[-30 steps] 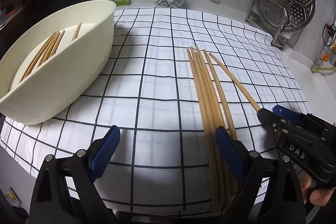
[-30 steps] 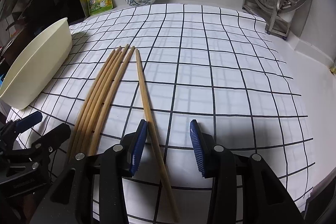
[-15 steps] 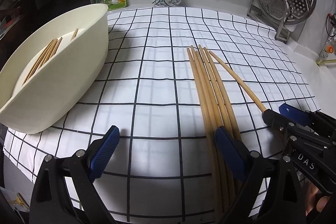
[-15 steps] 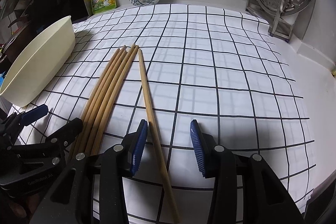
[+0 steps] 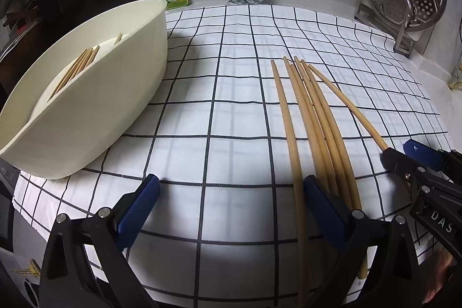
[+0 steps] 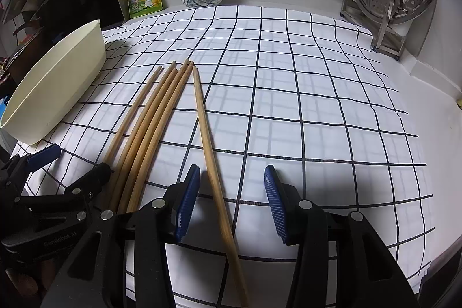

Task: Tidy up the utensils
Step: 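Lower both open tools around the next chopsticks in the row, then close the left tool on a chopstick while the right tool grasps another chopstick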

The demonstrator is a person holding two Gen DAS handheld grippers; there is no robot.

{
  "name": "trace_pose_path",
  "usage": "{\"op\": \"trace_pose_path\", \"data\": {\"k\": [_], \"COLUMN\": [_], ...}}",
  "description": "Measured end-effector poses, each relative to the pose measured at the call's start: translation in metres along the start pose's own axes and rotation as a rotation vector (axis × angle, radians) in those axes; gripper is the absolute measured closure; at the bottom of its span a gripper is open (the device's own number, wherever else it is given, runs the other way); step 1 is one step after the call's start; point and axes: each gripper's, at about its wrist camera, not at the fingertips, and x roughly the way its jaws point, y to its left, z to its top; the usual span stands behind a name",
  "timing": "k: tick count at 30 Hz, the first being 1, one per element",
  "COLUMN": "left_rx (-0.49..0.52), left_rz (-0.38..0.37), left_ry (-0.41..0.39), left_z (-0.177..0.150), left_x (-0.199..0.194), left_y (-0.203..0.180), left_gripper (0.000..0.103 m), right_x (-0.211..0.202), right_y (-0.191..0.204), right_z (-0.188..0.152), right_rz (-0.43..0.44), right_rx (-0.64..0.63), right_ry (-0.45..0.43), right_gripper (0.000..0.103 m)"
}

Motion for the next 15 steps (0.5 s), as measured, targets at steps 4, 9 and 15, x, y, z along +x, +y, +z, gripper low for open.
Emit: {"op": "trace_pose_path", "data": {"k": [4, 9, 15], "left_rx": [-0.015, -0.012, 0.032], "left_rz": [-0.005, -0.019, -0.068], "left_ry": [-0.002, -0.018, -0.029], "left_z": [0.005, 0.008, 0.007], "left_x": [0.005, 0.006, -0.002], "left_y": [0.001, -0.005, -0.019], "left_gripper": [0.005, 0.014, 0.057], "right_x": [0.003, 0.005, 0.005], "right_y": [0.000, 0.007, 0.019], "right_z": [0.001, 0.002, 0.001], "right_rz": [-0.013, -0.032, -0.006], "right_rx": [-0.010, -0.050, -0.097], "right_ry": [-0.005, -0.015, -0.022], "right_gripper": [0.058, 0.058, 0.080]}}
